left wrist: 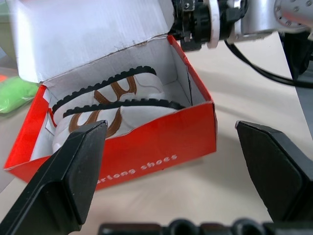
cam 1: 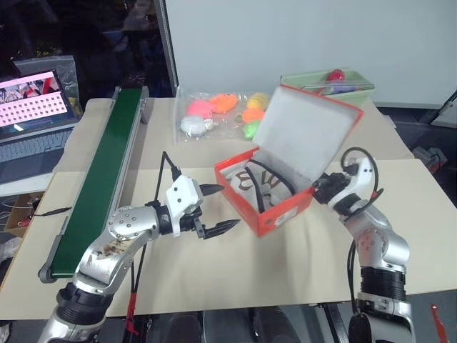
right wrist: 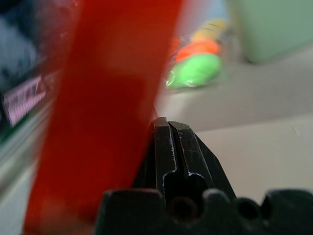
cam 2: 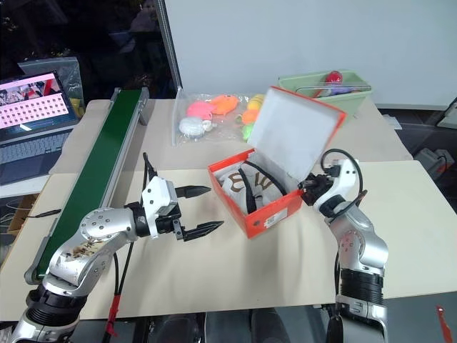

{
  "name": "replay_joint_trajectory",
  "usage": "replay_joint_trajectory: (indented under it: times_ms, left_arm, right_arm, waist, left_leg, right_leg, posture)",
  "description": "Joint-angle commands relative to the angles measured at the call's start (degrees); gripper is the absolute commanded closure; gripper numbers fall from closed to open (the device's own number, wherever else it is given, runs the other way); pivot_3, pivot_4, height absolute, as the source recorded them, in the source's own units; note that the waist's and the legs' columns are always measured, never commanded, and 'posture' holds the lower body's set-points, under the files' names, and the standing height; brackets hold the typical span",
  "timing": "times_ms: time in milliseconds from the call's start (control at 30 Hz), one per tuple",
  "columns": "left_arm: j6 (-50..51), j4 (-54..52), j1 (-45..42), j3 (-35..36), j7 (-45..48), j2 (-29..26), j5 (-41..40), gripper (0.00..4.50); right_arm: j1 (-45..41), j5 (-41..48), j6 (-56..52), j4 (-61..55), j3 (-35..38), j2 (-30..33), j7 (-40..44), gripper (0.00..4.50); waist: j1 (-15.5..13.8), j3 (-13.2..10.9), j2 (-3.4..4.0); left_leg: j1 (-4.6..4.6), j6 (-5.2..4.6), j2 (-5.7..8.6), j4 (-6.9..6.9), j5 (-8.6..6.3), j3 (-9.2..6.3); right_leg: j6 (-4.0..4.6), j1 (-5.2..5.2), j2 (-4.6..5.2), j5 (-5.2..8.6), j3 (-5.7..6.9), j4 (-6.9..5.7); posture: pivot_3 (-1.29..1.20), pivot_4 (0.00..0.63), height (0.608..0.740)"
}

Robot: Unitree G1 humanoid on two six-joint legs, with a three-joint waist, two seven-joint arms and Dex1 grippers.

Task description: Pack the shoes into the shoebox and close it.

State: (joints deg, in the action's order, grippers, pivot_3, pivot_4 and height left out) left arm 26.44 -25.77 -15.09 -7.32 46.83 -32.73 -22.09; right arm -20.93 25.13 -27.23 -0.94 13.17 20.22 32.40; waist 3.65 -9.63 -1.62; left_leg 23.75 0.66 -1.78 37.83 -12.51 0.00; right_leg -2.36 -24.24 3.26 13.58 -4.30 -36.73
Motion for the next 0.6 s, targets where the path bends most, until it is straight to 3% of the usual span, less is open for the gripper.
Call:
replay_joint_trajectory:
  times_ms: [33,167,267,433,600]
  left_arm:
    - [-0.8,-1.4,-0.3,0.3,0.0,-0.2,0.1,0.0]
    - [-0.4,-1.7,-0.3,0.3,-0.2,-0.2,0.0,0.0]
    - [-0.2,-1.9,-0.2,0.2,-0.2,-0.2,0.0,0.0]
    - [0.3,-2.1,-0.3,0.2,-0.2,-0.3,-0.2,0.0]
    - [0.4,-1.5,-0.5,1.0,0.1,-0.9,-0.3,0.0]
  right_arm:
    - [1.0,-11.9,8.0,-7.4,-11.6,6.8,3.8,4.42]
    - [1.9,-35.1,24.3,-5.7,-26.3,19.6,5.0,4.42]
    - [0.2,-43.9,33.3,-1.6,-29.9,24.8,2.7,4.42]
    - [-2.9,-44.0,37.4,1.9,-28.1,25.4,2.8,4.42]
    - [-6.8,-38.2,32.2,-1.6,-26.0,22.0,7.1,4.42]
  waist:
    - [0.0,0.0,0.0]
    - [-0.4,0.0,-0.01]
    - [-1.0,0.0,-0.03]
    - [-1.2,0.0,-0.07]
    - [-1.2,0.0,-0.07]
  left_leg:
    - [0.01,0.0,0.0,0.0,0.0,0.0]
    - [0.0,0.0,0.04,0.01,0.0,0.0]
    - [-0.03,0.01,0.05,0.04,0.0,0.01]
    - [-0.14,0.01,0.04,0.04,0.01,0.0]
    - [-0.11,0.01,0.03,0.06,0.01,-0.01]
  right_leg:
    - [0.0,-0.02,0.0,0.0,0.0,0.01]
    - [0.01,-0.01,0.02,0.03,0.02,0.0]
    - [0.0,0.03,0.04,0.04,0.04,0.03]
    - [0.02,0.14,0.03,0.03,0.03,0.02]
    - [0.05,0.11,0.02,0.02,0.03,0.01]
  posture:
    - [0.0,0.15,0.729]
    - [0.0,0.15,0.729]
    - [0.0,0.15,0.729]
    - [0.0,0.15,0.729]
    - [0.0,0.15,0.729]
